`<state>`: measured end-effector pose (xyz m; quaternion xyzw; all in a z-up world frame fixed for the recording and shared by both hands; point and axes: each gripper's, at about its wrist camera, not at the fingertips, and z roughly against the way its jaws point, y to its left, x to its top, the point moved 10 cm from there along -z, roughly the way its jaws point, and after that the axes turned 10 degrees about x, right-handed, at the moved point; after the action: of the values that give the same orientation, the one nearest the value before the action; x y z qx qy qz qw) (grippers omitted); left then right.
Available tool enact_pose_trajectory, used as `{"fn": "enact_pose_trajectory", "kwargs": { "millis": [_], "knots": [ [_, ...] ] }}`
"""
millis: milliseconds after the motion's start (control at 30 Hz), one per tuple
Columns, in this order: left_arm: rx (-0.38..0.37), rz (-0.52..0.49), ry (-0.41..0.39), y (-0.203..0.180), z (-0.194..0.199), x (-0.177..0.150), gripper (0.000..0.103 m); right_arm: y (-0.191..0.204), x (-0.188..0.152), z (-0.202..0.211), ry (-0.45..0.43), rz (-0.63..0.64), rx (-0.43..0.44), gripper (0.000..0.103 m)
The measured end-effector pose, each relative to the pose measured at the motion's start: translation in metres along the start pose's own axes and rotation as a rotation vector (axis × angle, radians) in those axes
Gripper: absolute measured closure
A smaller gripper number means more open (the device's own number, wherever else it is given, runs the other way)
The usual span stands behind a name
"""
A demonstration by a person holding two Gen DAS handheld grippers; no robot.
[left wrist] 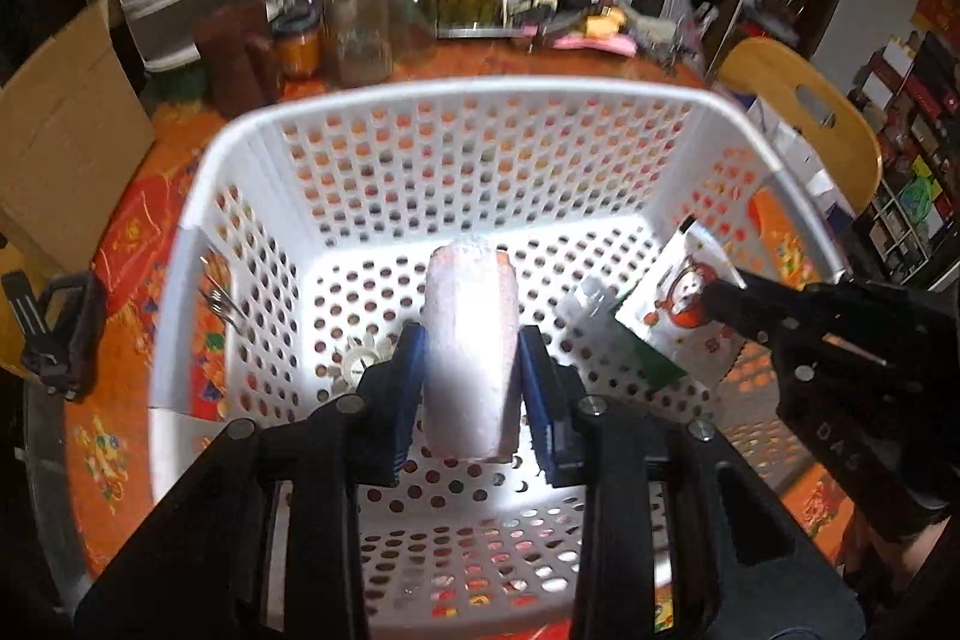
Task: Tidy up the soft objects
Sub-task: 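Carry the rolled towel and sachet into the basket with both grippers, then open both grippers and withdraw toward the white ball and folded cloth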
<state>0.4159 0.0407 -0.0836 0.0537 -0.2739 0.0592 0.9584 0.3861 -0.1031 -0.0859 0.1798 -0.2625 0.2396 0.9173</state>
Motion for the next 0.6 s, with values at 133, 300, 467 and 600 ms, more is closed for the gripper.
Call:
{"fn": "enact_pose_trajectory", "kwargs": {
  "millis": [133,300,467,600],
  "knots": [
    [0.005,-0.009,0.033,-0.003,-0.015,-0.007,0.074,-0.003,-0.002,-0.010,0.031,-0.003,-0.007,0.097],
    [0.000,-0.018,0.043,-0.006,-0.021,-0.014,0.074,-0.004,-0.002,-0.018,0.057,0.011,-0.022,0.097],
    [-0.004,-0.015,0.037,-0.004,-0.020,-0.017,0.074,0.000,-0.003,-0.020,0.048,-0.003,0.012,0.096],
    [-0.013,-0.014,0.024,-0.004,-0.017,-0.018,0.073,0.004,-0.005,-0.019,0.036,-0.008,0.041,0.094]
  ]
}}
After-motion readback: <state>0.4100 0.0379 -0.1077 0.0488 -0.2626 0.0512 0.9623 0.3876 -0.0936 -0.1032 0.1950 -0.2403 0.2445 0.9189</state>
